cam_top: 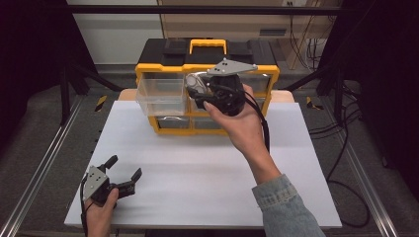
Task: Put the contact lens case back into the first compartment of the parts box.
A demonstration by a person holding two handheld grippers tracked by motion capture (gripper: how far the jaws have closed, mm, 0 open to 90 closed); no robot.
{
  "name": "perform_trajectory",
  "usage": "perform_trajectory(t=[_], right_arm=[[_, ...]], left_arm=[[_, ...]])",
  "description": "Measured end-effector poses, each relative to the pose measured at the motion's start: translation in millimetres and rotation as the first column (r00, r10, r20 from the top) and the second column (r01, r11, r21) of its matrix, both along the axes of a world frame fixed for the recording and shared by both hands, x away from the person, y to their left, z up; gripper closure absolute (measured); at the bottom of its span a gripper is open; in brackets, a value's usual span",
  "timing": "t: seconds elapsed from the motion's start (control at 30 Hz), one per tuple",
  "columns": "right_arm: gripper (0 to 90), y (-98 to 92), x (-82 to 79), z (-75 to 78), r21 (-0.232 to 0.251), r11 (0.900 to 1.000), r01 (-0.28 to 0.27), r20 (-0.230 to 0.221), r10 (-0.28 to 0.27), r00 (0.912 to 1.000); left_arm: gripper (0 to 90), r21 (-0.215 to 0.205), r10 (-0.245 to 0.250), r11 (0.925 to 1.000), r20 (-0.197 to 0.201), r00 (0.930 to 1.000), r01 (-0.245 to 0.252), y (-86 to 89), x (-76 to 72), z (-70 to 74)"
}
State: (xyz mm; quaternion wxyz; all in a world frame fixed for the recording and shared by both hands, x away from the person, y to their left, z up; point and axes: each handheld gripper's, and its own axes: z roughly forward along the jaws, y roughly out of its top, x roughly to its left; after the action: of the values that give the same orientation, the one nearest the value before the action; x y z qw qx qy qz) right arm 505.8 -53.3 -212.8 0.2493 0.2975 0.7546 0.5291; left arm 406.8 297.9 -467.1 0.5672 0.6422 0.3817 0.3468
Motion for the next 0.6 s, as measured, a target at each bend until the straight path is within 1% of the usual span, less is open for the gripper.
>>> perform_trajectory(t=[0.2, 0.37, 0.4, 0.43, 0.6], right_arm=[[49.2, 16.7, 7.7, 11.3, -0.007, 1.0, -0.009, 0.011, 0.009, 0.9999], [49.2, 29.0, 10.3, 14.2, -0.029, 1.0, -0.009, 0.011, 0.009, 0.9999], [49.2, 29.0, 10.3, 14.2, -0.029, 1.0, -0.009, 0.011, 0.009, 0.9999], [49.2, 33.2, 11.6, 14.8, -0.045, 0.999, -0.011, 0.01, 0.012, 0.9999], [49.2, 38.6, 18.9, 16.2, -0.052, 0.999, -0.009, -0.002, 0.009, 1.0]], left_arm=[[2.6, -0.004, 0.0, 1.0, -0.001, 1.0, 0.0, 0.5, 0.2, -0.2], [2.7, -0.003, -0.007, 1.0, 0.0, 1.0, 0.007, -0.3, -1.2, 0.3], [2.7, -0.003, -0.007, 1.0, 0.0, 1.0, 0.007, -0.3, -1.2, 0.3], [2.7, -0.003, -0.007, 1.0, -0.001, 1.0, 0.007, 0.0, -1.0, 0.3], [2.7, -0.005, -0.006, 1.0, -0.002, 1.0, 0.006, -0.3, -0.3, 0.0]])
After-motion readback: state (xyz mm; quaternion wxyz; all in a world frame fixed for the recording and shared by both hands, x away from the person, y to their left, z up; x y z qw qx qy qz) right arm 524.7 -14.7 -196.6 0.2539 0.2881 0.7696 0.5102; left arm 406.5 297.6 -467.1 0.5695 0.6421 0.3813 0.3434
